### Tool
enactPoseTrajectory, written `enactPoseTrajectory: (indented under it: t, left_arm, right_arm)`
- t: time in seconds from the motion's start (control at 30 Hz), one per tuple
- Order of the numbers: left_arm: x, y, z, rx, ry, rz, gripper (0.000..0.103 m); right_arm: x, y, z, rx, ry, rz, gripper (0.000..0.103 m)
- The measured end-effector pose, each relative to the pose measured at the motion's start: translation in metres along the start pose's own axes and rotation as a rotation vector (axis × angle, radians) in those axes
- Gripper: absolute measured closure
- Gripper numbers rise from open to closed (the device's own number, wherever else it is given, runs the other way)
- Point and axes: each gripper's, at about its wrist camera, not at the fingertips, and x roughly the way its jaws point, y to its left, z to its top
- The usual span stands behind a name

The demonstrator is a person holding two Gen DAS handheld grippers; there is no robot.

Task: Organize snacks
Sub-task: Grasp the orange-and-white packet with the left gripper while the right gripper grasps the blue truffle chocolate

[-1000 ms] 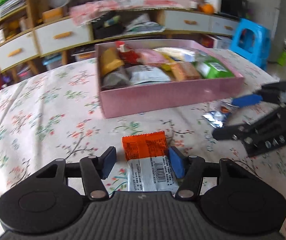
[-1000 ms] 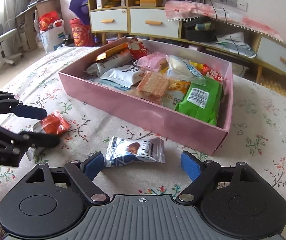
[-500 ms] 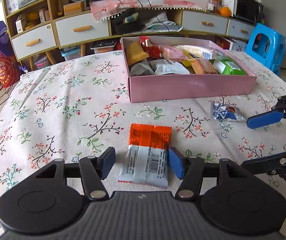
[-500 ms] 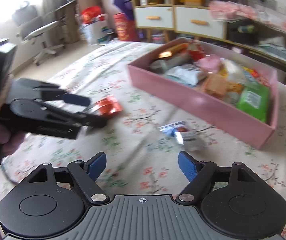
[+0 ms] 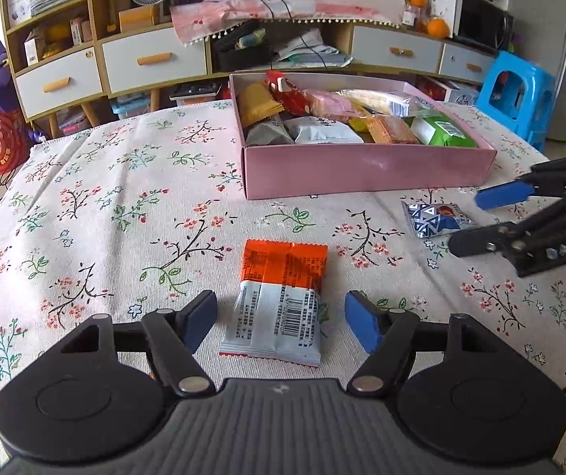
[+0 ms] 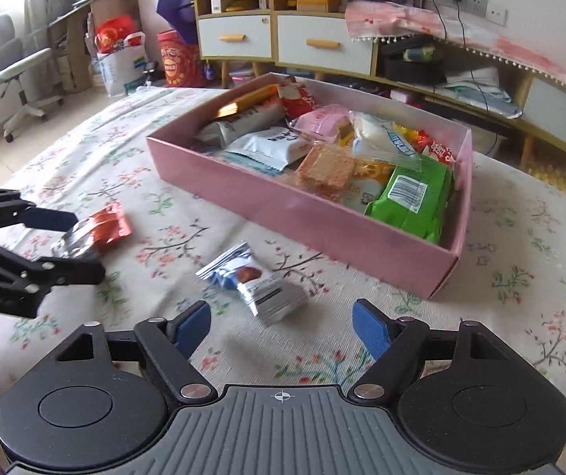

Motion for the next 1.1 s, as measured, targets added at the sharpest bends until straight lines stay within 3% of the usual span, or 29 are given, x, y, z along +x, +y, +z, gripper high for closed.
enactPoseTrajectory:
  t: [0.27, 0.37, 0.43, 0.47, 0.93, 1.1]
  left_arm:
    - [-0.001, 0.001, 0.004, -0.020, 0.006, -0.006, 0.060]
    - [-0.002, 0.002, 0.005, -0.032, 0.010, -0.008, 0.062]
    - [-0.002, 0.002, 0.005, -0.035, 0.013, -0.005, 0.064]
    - [-0.002, 0.002, 0.006, -0.033, 0.013, -0.004, 0.065]
    - [-0.015, 0.004, 0.021, -0.103, 0.044, -0.034, 0.067]
    - [-0.025, 0.006, 0.036, -0.145, -0.005, -0.061, 0.067]
  right_arm:
    - [0.011, 0.012, 0.009, -0.048, 0.005, 0.031, 0.047]
    - [0.009, 0.017, 0.010, -0.059, 0.004, 0.039, 0.060]
    - [0.007, 0.018, 0.010, -0.063, 0.007, 0.048, 0.076]
    - [0.007, 0.020, 0.010, -0.066, 0.008, 0.049, 0.079]
    - [-0.013, 0.013, 0.018, -0.001, 0.053, 0.050, 0.079]
    - [-0.034, 0.009, 0.031, 0.019, -0.014, 0.077, 0.079]
